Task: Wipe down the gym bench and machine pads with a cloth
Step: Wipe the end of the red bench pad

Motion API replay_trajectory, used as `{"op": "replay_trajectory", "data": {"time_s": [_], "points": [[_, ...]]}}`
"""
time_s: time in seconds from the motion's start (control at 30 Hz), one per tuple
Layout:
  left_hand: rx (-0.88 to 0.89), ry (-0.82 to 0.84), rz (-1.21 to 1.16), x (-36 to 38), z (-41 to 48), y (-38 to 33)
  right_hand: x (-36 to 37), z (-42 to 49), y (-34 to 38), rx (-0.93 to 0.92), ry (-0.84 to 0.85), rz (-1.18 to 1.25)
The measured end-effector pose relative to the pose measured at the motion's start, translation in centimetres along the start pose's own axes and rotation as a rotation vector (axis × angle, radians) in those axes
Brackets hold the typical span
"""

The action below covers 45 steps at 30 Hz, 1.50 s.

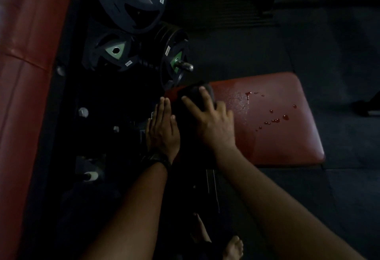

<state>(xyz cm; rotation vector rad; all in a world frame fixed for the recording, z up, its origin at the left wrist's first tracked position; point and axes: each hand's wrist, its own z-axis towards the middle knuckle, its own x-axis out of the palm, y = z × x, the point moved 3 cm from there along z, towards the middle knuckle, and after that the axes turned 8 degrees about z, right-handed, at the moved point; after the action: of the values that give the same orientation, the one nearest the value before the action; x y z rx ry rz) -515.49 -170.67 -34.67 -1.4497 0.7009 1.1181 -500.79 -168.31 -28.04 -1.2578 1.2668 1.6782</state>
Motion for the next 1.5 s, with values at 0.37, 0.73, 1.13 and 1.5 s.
{"op": "replay_trajectory", "data": {"time_s": [0.37,0.73,1.13,1.5], "points": [[-0.011,0.005,-0.042,-0.3,0.1,-0.4,1.7,-8.4,4.2,0.329,-0.121,0.124],[-0.001,0.024,-0.059,0.0,0.0,-0.2,-0.4,-3.9,-2.1,0.424,-0.205,0.046],[0.035,0.017,-0.051,0.2,0.1,0.4,0.7,-0.2,1.1,0.004,-0.045,0.056],[0.02,-0.006,-0.046,-0.2,0.1,-0.3,0.8,-2.1,1.5,0.157,-0.124,0.118]]}}
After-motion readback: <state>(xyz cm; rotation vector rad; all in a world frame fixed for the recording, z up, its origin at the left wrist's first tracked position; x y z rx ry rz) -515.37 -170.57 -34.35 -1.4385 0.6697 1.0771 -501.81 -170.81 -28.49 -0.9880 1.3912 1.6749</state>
